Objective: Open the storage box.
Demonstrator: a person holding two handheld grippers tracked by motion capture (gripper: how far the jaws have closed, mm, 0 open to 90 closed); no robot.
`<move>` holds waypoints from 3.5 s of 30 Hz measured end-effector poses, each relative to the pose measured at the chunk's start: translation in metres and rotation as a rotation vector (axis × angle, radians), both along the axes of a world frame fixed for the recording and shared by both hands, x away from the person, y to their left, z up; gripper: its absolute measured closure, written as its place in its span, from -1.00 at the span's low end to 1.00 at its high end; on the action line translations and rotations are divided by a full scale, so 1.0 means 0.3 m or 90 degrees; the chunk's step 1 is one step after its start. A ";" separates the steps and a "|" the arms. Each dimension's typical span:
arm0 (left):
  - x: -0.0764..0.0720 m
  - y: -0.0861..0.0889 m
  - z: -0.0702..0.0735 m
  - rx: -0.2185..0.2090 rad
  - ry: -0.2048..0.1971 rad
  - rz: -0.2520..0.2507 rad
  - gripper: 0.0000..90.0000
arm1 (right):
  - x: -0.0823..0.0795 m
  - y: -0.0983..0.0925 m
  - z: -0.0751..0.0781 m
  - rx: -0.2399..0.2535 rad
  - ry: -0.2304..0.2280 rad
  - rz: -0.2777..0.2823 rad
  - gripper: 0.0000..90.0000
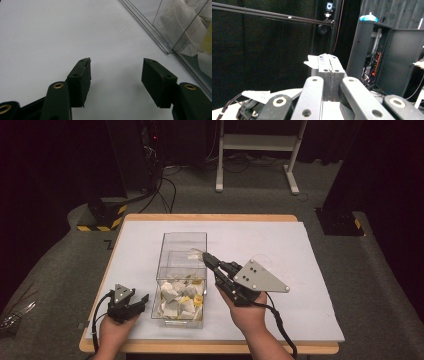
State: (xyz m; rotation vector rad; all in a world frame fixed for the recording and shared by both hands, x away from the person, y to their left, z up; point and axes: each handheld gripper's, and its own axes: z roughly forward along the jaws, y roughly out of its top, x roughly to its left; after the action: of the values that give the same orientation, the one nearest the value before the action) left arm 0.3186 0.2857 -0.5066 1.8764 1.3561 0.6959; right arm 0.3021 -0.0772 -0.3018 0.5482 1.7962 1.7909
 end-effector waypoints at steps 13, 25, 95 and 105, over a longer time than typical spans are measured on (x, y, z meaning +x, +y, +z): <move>0.000 0.000 0.000 0.002 0.000 -0.002 -0.09 | 0.005 -0.067 0.056 0.008 -0.026 -0.038 1.00; 0.000 0.000 0.000 0.002 0.000 -0.002 -0.09 | 0.045 -0.155 0.060 0.000 -0.025 -0.096 1.00; 0.001 -0.002 -0.001 0.004 0.000 -0.003 -0.09 | 0.212 -0.437 -0.124 -0.013 0.078 -0.269 1.00; 0.001 -0.002 -0.001 0.003 0.000 -0.003 -0.09 | 0.219 -0.440 -0.195 -0.021 0.107 -0.269 1.00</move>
State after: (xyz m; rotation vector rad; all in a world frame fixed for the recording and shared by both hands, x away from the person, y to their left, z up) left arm 0.3190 0.2850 -0.5069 1.8838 1.3504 0.6971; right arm 0.3679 -0.2090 -0.3604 1.0076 1.6581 1.4572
